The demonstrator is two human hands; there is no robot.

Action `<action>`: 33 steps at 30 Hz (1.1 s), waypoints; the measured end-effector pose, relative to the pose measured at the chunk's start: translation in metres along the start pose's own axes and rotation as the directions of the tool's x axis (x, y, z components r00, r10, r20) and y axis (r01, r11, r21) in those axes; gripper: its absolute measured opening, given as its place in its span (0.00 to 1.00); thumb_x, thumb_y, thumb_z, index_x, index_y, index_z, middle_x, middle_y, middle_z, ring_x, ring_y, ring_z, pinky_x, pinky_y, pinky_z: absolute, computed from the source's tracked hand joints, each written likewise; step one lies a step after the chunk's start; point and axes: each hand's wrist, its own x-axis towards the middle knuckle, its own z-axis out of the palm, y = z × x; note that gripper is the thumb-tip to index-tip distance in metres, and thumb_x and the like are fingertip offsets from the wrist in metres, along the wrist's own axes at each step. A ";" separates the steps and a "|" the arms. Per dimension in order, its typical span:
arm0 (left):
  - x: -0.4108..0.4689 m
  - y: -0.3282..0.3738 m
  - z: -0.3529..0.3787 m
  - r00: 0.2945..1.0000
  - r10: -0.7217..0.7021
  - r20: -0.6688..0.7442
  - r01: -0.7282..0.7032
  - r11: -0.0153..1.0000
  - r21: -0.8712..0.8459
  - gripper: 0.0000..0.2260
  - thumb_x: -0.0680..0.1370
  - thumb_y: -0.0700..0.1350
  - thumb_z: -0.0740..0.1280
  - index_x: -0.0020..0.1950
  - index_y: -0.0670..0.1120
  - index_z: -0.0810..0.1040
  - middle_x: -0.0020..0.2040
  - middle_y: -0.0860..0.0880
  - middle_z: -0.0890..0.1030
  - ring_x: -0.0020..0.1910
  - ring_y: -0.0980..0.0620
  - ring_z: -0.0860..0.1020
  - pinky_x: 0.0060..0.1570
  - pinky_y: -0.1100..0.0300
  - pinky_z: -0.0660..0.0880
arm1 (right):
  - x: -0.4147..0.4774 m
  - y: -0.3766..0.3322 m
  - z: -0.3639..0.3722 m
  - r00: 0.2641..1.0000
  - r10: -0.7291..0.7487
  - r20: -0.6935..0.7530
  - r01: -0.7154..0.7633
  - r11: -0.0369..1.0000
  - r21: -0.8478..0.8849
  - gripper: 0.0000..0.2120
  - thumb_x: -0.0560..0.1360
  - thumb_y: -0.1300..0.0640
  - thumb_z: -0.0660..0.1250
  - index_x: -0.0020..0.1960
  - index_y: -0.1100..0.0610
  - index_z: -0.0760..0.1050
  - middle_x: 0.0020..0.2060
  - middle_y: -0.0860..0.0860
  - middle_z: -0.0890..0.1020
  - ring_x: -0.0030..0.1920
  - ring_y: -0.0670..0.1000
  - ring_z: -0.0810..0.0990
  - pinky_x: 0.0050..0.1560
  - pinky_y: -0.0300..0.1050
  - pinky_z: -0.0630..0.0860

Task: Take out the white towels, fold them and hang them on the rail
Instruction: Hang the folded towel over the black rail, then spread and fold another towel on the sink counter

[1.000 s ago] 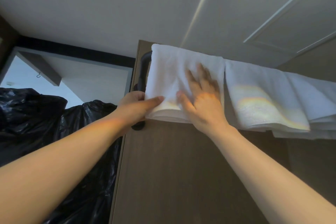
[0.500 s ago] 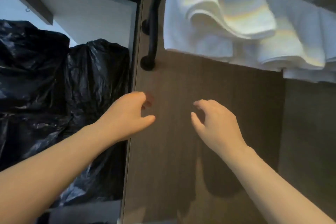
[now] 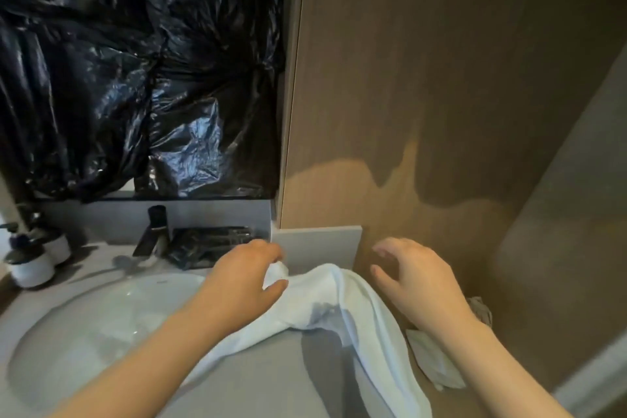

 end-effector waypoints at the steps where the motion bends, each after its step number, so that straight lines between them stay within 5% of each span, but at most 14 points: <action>1: -0.009 -0.005 0.012 0.999 -0.027 0.023 0.027 0.999 -0.031 0.15 0.77 0.55 0.66 0.63 0.53 0.74 0.59 0.55 0.76 0.57 0.55 0.75 0.54 0.64 0.71 | -0.007 0.001 0.011 0.999 0.012 0.030 -0.012 1.000 0.015 0.14 0.76 0.45 0.66 0.61 0.44 0.76 0.54 0.40 0.79 0.54 0.43 0.79 0.51 0.36 0.72; 9: -0.057 -0.025 0.086 0.959 -0.258 0.116 0.277 0.940 -0.199 0.12 0.76 0.51 0.69 0.59 0.52 0.77 0.57 0.56 0.78 0.54 0.57 0.77 0.49 0.68 0.68 | -0.044 0.020 0.082 0.975 0.101 0.198 -0.117 0.990 0.073 0.15 0.77 0.45 0.66 0.63 0.43 0.75 0.58 0.39 0.80 0.54 0.41 0.78 0.51 0.32 0.72; 18: -0.063 -0.016 0.143 0.865 -0.463 0.194 0.501 0.801 -0.326 0.09 0.75 0.48 0.71 0.54 0.52 0.77 0.52 0.54 0.79 0.50 0.56 0.78 0.55 0.59 0.74 | -0.040 0.046 0.147 0.914 0.150 0.376 -0.258 0.932 0.256 0.13 0.78 0.50 0.66 0.62 0.47 0.76 0.55 0.42 0.81 0.53 0.43 0.78 0.50 0.33 0.72; 25: -0.039 -0.009 0.170 0.826 -0.528 0.197 0.563 0.773 -0.292 0.10 0.76 0.51 0.70 0.55 0.52 0.76 0.51 0.56 0.79 0.49 0.59 0.77 0.52 0.62 0.76 | -0.021 0.088 0.175 0.859 0.120 0.497 -0.299 0.907 0.297 0.08 0.78 0.49 0.66 0.57 0.44 0.75 0.50 0.40 0.79 0.49 0.41 0.78 0.44 0.27 0.70; 29: -0.028 -0.003 0.184 0.791 -0.577 0.203 0.612 0.744 -0.269 0.09 0.76 0.51 0.70 0.55 0.52 0.77 0.50 0.56 0.78 0.49 0.58 0.77 0.53 0.61 0.77 | 0.001 0.103 0.184 0.844 0.091 0.529 -0.279 0.916 0.289 0.07 0.79 0.48 0.65 0.56 0.45 0.75 0.51 0.43 0.81 0.51 0.44 0.80 0.51 0.36 0.74; 33: -0.022 -0.004 0.201 0.760 -0.600 0.250 0.649 0.720 -0.246 0.10 0.76 0.50 0.70 0.56 0.52 0.77 0.51 0.56 0.79 0.49 0.58 0.78 0.54 0.58 0.78 | 0.014 0.114 0.191 0.833 0.074 0.548 -0.269 0.920 0.285 0.06 0.78 0.52 0.65 0.55 0.48 0.76 0.51 0.44 0.80 0.52 0.46 0.79 0.48 0.38 0.73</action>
